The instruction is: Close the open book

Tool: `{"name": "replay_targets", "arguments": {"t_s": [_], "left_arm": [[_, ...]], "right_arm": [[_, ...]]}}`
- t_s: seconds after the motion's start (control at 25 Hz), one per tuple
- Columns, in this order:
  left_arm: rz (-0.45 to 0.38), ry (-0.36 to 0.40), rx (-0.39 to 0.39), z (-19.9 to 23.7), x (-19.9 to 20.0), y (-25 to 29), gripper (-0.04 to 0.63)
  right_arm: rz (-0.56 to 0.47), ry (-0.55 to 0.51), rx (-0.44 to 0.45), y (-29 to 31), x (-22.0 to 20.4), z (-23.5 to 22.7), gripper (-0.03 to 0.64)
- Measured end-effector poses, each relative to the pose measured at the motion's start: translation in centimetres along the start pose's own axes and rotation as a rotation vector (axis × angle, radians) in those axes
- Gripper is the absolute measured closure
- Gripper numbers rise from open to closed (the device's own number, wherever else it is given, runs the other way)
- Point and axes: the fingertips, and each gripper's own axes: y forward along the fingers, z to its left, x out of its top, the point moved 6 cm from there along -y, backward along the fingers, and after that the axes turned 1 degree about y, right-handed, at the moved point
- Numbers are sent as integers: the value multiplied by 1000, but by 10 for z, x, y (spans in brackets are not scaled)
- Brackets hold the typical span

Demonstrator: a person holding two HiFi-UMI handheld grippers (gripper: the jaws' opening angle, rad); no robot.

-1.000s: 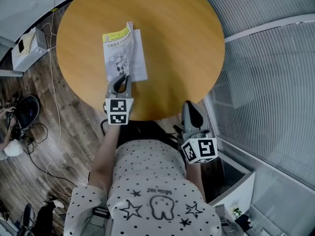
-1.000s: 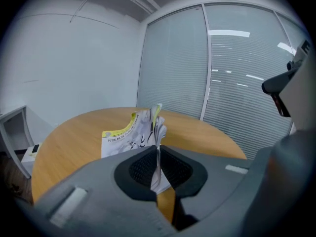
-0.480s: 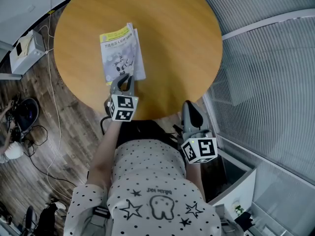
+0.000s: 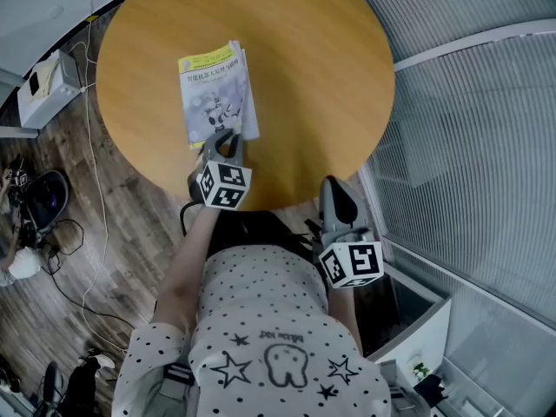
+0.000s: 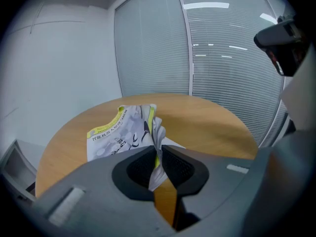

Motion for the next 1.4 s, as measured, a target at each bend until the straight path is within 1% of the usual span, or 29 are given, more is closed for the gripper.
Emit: {"name": "replay_targets", "arguments": {"t_s": [0.36,0.52,0.6,0.72,0.88,1.04,1.16,1.32,1.4], "left_arm": [[46,49,-29,-7,-7,14,528],[82,88,-84,-16,-11,26,517],[99,98,-98,-21,-14,31,517],[95,83,-100,-19,-16,32,520],[93,84,-101,-17,-17,33,522],[89,88,-95,-17,-16,33,522],[88,84,-106,-16,-16,32,520],[89,33,-149,-15,-16,32,480],[86,7,-174,-16,-15,30,429]], "right_arm": [[7,-1,-1,2,1,1,612],[5,-1,1,4,2,2,612],[5,0,0,5,2,3,612],[5,1,-6,5,2,2,612],[10,4,-17,7,2,0,612],[9,1,-13,8,4,2,612],[8,0,-6,9,5,4,612],[10,0,-3,10,4,4,612],[11,2,-4,9,4,4,612]]}}
